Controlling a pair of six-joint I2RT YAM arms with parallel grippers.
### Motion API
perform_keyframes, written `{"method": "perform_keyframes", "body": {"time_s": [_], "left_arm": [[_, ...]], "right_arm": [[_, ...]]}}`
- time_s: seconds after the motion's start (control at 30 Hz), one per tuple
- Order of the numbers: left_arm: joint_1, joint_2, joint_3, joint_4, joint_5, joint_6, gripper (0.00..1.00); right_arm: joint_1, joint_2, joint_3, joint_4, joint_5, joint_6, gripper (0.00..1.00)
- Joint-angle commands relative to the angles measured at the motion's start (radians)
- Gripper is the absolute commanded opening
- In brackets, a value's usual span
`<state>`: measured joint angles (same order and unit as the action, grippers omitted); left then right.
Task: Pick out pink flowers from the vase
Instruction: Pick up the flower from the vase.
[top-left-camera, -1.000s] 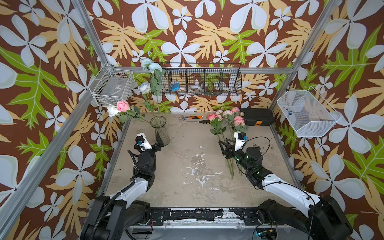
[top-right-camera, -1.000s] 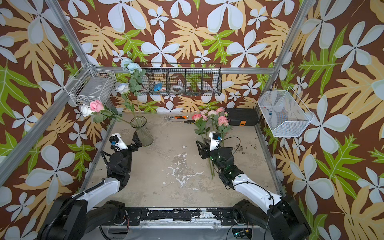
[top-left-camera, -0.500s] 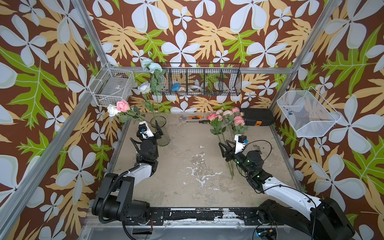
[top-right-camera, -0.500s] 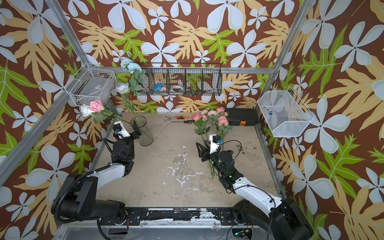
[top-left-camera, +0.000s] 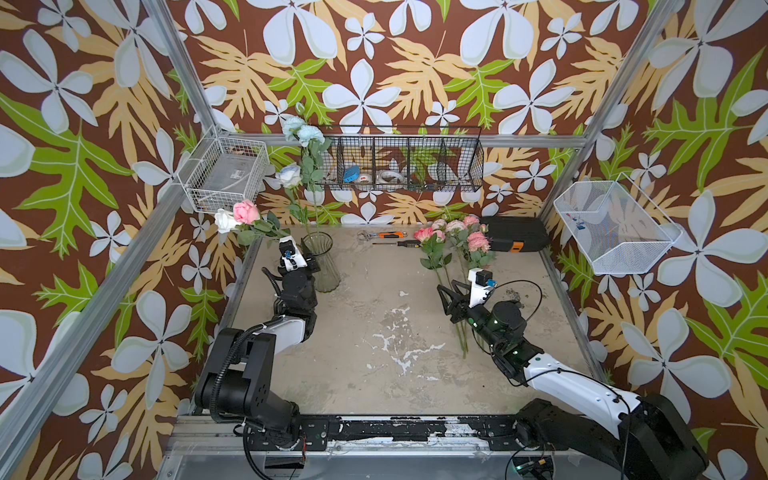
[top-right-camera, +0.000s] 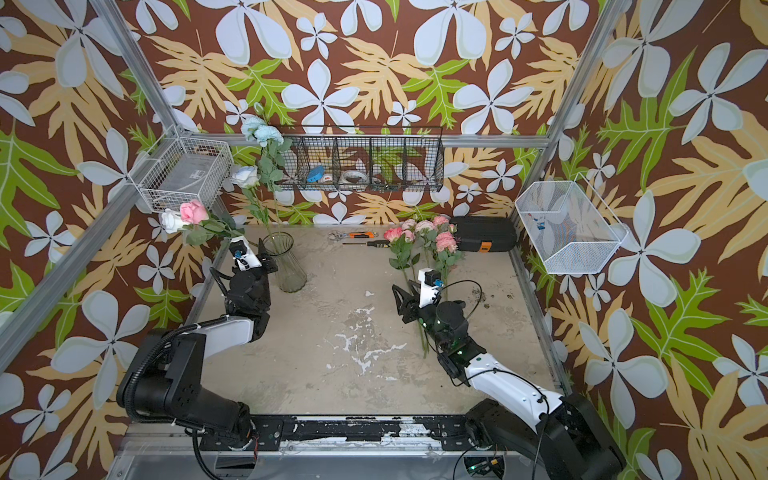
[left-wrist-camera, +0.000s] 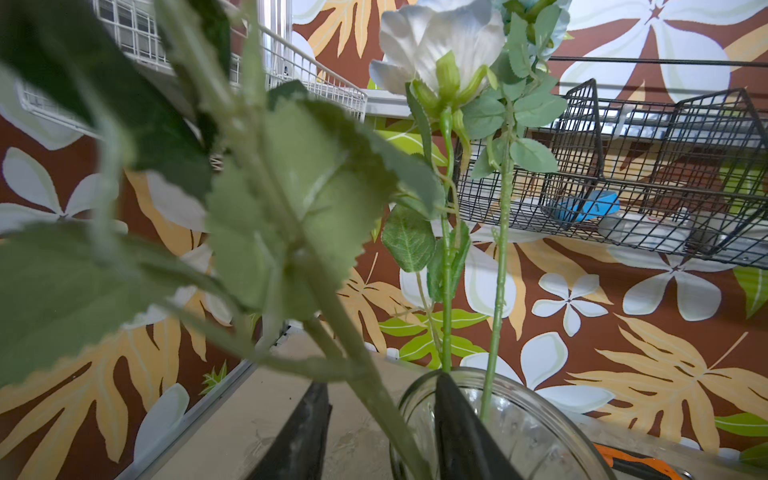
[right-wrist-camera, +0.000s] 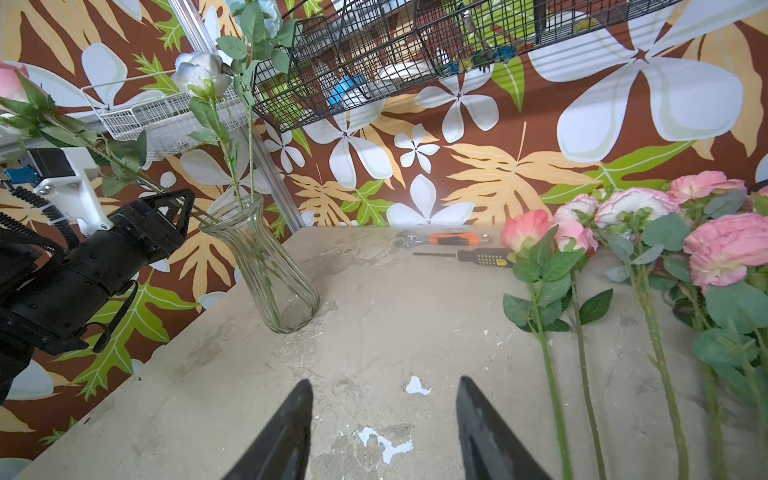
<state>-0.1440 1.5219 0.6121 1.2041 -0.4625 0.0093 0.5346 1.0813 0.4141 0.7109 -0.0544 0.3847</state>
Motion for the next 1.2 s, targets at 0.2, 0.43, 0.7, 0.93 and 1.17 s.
{"method": "perform_keyframes", "body": {"time_s": [0.2, 0.43, 0.7, 0.93, 1.17], "left_arm": [[0.002, 0.024, 0.048, 0.037, 0.014, 0.032, 0.33], [0.002, 0.031, 0.057, 0.034, 0.013, 0.043, 0.21], [0.003, -0.002, 0.043, 0.030, 0.033, 0.039, 0.12], [0.002, -0.057, 0.054, -0.013, 0.086, 0.043, 0.09], [0.002, -0.142, 0.087, -0.077, 0.171, 0.047, 0.08]], "right_arm": [[0.001, 0.011, 0.011, 0.033, -0.010, -0.010, 0.55], [0.001, 0.011, 0.013, 0.030, -0.014, -0.010, 0.55], [0.000, 0.021, 0.015, 0.035, -0.021, -0.010, 0.55], [0.001, 0.029, 0.022, 0.030, -0.019, -0.015, 0.55], [0.003, 0.040, 0.032, 0.022, -0.020, -0.018, 0.55]]}}
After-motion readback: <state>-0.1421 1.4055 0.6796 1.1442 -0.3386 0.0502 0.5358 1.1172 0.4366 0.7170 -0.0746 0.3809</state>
